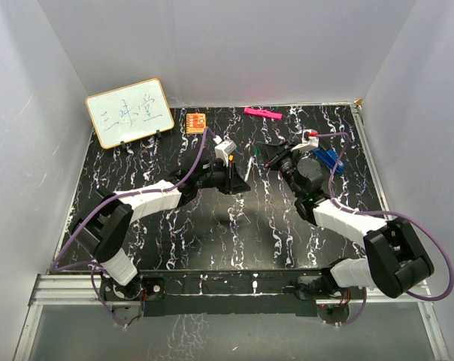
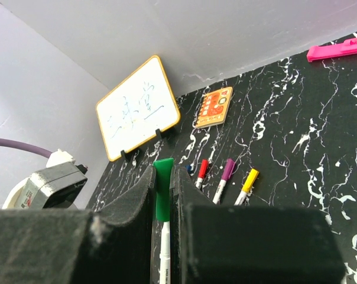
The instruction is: Insert the pens into the pen caps
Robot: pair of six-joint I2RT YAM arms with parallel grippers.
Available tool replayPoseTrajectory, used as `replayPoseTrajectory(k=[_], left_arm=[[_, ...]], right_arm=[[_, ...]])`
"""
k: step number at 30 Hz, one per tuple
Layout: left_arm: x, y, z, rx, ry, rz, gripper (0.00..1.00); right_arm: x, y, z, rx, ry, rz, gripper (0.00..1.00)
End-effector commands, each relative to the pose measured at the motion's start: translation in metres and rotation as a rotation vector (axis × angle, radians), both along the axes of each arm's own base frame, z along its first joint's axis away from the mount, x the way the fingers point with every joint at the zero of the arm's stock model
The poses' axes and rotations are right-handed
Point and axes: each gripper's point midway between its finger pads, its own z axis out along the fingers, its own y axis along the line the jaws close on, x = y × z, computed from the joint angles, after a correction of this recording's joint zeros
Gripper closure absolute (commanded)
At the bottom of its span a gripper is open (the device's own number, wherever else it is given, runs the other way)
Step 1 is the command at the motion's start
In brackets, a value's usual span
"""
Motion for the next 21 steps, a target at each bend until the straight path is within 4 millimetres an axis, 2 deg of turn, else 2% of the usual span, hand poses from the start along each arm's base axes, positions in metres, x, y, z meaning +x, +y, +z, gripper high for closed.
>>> replayPoseTrajectory(k=[1, 21], left_arm=[[-0.004, -0.004, 0.022, -0.045, -0.049, -0.02, 1.0], [-0.005, -0.005, 0.023, -0.043, -0.066, -0.029, 1.0]], right_arm=[[-0.004, 0.001, 0.031, 0.071, -0.094, 0.009, 1.0], [0.001, 0.009, 0.019, 0.068, -0.065, 0.035, 1.0]])
